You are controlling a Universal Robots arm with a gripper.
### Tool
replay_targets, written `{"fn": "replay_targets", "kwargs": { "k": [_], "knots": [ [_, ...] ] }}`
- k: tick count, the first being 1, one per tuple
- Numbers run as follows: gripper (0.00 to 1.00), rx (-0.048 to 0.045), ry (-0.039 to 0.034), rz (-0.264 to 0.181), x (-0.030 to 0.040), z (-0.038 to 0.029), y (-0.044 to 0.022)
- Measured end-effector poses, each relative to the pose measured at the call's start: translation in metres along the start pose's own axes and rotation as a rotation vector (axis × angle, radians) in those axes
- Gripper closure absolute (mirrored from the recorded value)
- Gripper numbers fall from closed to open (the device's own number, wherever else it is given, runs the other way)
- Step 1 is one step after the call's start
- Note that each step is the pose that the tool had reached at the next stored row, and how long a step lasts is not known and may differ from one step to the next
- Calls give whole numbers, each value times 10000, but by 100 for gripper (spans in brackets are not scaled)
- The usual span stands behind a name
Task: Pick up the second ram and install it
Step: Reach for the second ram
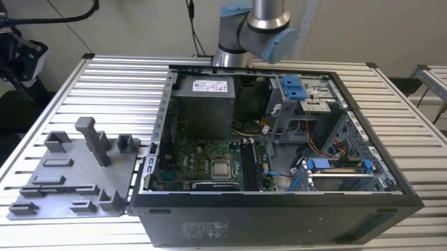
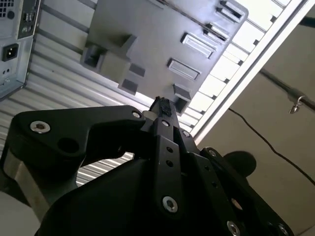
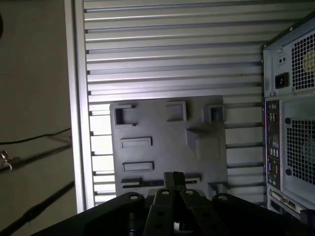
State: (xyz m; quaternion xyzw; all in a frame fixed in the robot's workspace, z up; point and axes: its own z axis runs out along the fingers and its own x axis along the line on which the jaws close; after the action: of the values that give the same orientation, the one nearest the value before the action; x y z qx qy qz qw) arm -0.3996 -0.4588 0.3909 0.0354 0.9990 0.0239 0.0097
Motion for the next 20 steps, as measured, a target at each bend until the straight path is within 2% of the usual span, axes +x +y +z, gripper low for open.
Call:
{"fn": "replay_targets", "kwargs": {
  "k": [4, 6, 13, 20],
  "knots": [
    [89, 3, 62, 4, -21, 8, -109],
    [89, 7, 103, 6, -29, 13, -139],
    [89, 11, 170, 8, -46, 27, -239],
    [89, 11, 177, 9, -70, 39, -345]
  ]
}}
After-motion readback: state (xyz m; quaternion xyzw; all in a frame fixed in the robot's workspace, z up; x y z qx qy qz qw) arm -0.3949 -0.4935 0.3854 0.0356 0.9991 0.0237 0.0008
